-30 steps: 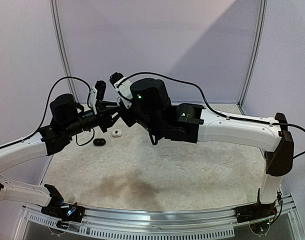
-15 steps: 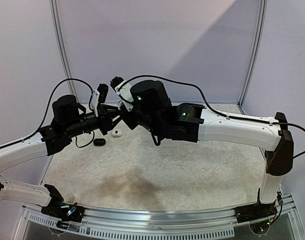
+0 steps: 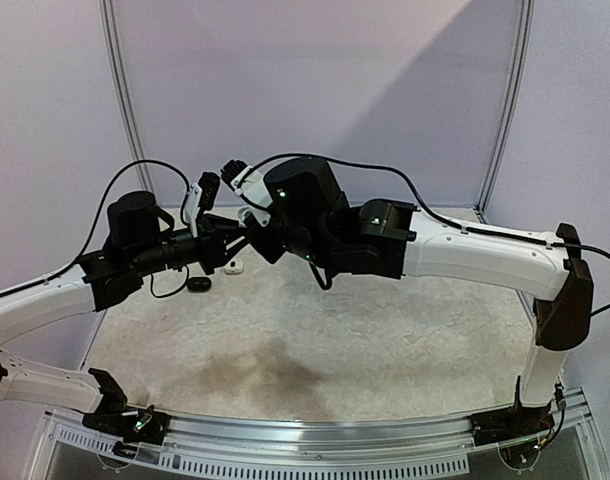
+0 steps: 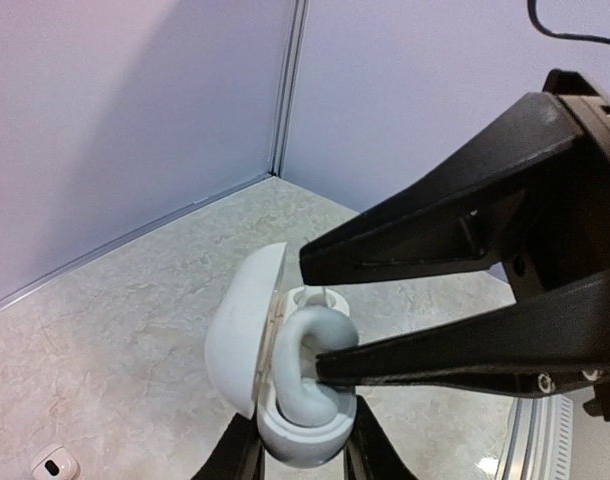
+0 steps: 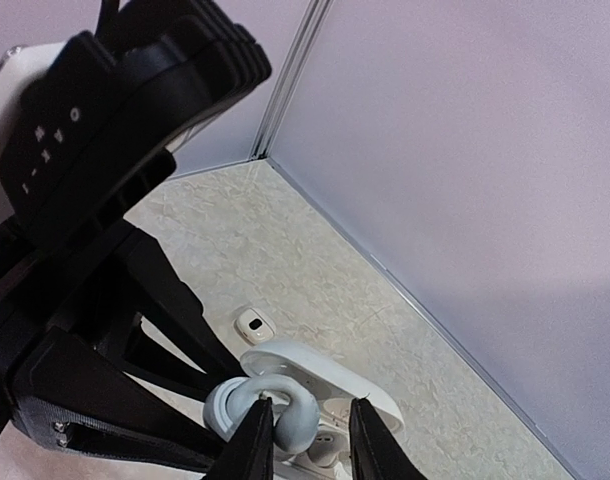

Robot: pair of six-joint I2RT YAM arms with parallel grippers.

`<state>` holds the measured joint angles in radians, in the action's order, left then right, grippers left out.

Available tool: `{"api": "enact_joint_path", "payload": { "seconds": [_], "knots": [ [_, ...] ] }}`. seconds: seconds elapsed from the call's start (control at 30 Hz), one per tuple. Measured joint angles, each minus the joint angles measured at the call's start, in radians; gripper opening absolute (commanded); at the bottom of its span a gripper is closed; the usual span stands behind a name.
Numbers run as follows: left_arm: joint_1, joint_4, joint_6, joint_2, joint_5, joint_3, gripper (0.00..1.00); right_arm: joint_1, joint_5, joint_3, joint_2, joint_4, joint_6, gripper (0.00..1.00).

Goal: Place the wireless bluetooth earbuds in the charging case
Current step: Insert the left earbud into the left side groove of the charging case.

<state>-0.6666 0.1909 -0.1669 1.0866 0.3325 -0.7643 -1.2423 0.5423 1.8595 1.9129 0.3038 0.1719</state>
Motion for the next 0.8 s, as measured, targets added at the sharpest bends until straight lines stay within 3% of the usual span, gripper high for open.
{"api": "enact_joint_path", "payload": {
  "seconds": [0.8],
  "knots": [
    [0.000, -0.032, -0.063, 0.002, 0.079, 0.000, 0.00, 0.007, -0.060, 0.031, -0.014, 0.117, -0.007, 0.36]
  ]
}}
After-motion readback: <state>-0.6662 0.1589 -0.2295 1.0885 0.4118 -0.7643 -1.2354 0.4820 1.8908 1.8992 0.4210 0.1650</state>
